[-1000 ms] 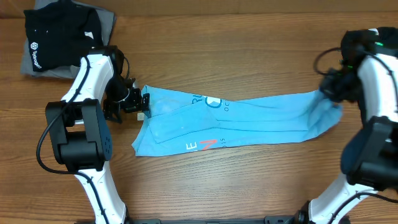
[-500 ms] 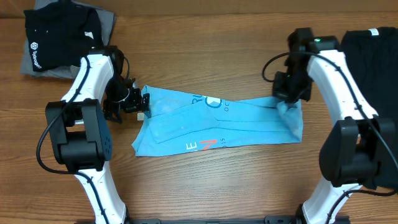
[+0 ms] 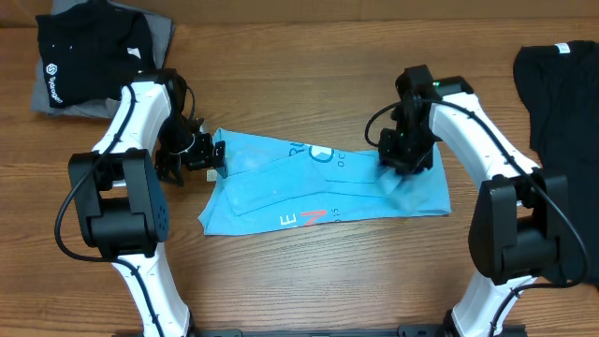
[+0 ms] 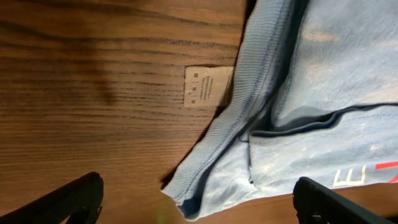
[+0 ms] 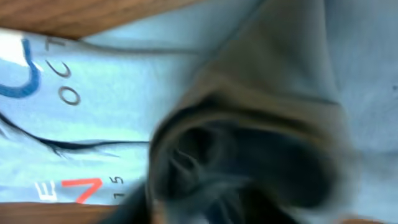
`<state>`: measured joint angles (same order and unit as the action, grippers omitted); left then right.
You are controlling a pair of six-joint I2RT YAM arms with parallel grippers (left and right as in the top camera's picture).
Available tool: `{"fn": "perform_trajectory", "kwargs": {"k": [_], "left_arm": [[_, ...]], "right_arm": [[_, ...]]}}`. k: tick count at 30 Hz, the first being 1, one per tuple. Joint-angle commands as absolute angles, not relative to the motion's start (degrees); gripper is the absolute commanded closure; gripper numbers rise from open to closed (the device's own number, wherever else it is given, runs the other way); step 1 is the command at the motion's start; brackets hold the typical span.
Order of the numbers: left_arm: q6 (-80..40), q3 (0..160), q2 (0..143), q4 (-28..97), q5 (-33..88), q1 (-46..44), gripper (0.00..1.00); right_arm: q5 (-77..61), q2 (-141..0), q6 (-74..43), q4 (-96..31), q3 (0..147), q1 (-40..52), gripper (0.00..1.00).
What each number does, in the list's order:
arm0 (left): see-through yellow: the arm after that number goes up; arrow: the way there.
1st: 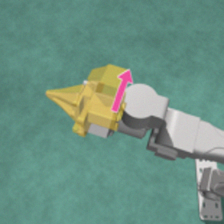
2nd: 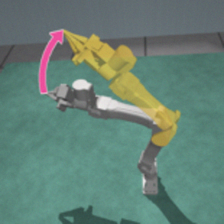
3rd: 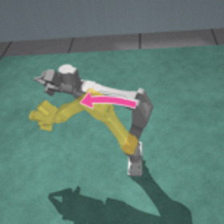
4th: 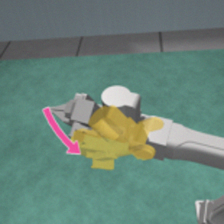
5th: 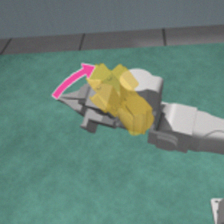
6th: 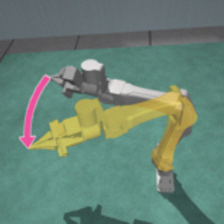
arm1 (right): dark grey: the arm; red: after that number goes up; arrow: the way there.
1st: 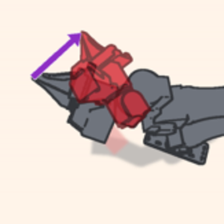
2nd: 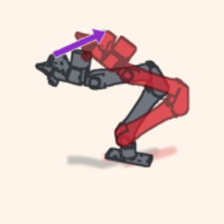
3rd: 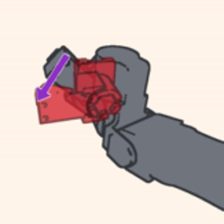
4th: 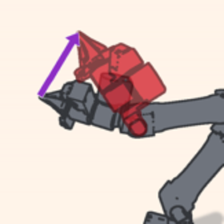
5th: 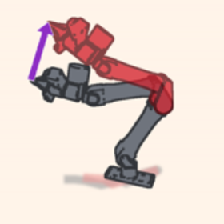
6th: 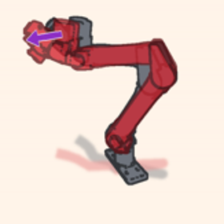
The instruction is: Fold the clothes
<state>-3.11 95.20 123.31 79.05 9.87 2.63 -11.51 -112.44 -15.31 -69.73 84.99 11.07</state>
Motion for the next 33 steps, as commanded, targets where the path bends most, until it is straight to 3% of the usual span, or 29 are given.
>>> {"fn": "perform_trajectory", "kwargs": {"k": [1,12,18,25,33], "left_arm": [[-4.34,96.18,121.32,79.22,10.57,2.57,0.00],[-4.34,96.18,121.32,79.22,10.57,2.57,0.00],[-4.34,96.18,121.32,79.20,10.57,2.57,0.00],[-4.34,96.18,121.32,79.18,10.57,2.57,0.00],[-4.34,96.18,121.32,79.22,10.57,2.57,0.00]], "right_arm": [[-12.95,-111.02,-15.20,-69.34,84.01,11.66,0.36],[-6.57,-111.00,-15.03,-72.71,88.88,3.03,0.32],[-16.36,-111.00,-8.73,-72.07,88.92,-2.55,0.31],[-21.45,-111.02,-7.40,-68.31,85.25,-0.47,0.23],[-22.37,-111.13,-10.68,-61.10,77.38,2.35,0.22]]}}
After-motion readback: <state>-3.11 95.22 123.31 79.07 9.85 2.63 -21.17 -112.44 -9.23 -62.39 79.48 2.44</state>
